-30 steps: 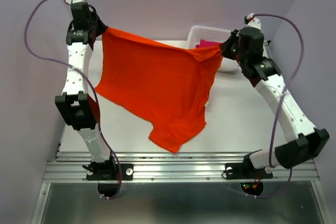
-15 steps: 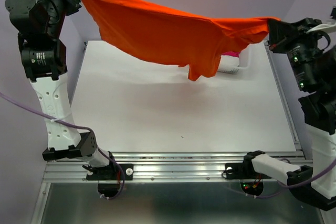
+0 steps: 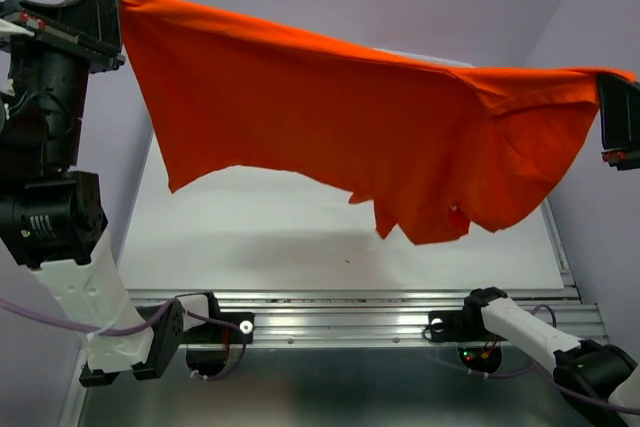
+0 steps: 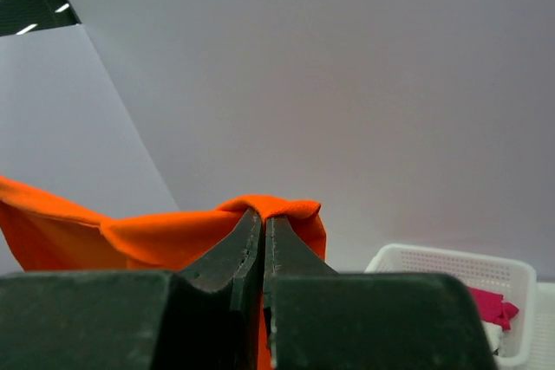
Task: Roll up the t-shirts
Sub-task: Fold the T-shirt at the center of the board.
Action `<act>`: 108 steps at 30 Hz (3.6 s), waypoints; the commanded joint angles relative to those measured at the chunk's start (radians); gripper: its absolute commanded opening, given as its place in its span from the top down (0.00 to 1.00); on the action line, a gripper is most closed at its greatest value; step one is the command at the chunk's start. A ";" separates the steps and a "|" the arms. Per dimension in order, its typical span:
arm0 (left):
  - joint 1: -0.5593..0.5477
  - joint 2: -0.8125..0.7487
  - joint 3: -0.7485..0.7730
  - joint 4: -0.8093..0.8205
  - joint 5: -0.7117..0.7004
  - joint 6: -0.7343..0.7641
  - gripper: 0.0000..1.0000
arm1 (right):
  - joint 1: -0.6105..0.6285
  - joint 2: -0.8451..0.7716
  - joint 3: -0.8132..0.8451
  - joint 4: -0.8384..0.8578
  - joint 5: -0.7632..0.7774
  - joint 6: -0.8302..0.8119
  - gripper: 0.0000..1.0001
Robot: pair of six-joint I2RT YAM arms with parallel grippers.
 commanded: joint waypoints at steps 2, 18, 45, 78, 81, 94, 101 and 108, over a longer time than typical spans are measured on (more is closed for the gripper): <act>0.012 -0.051 0.013 0.018 -0.082 0.041 1.00 | -0.008 -0.018 0.037 -0.062 0.004 0.050 0.99; 0.012 0.016 -0.748 0.197 -0.110 0.092 1.00 | -0.008 -0.028 -0.671 -0.041 0.070 0.259 0.99; -0.013 1.013 -0.185 0.124 -0.173 0.127 1.00 | -0.027 0.804 -0.655 0.280 0.195 0.241 0.99; -0.057 1.216 0.082 0.118 -0.108 0.089 1.00 | -0.027 0.627 -0.867 0.231 0.211 0.383 0.99; -0.059 1.224 0.083 0.116 -0.107 0.089 1.00 | -0.027 0.626 -0.874 0.231 0.176 0.380 0.99; -0.036 1.153 -0.013 0.063 -0.137 0.156 1.00 | 0.027 0.500 -1.034 0.208 0.039 0.435 0.99; -0.030 1.110 -0.078 0.038 -0.174 0.185 1.00 | 0.113 0.457 -1.078 0.192 0.056 0.492 0.99; -0.014 1.081 -0.107 0.012 -0.188 0.192 1.00 | 0.179 0.419 -1.123 0.186 0.103 0.555 0.99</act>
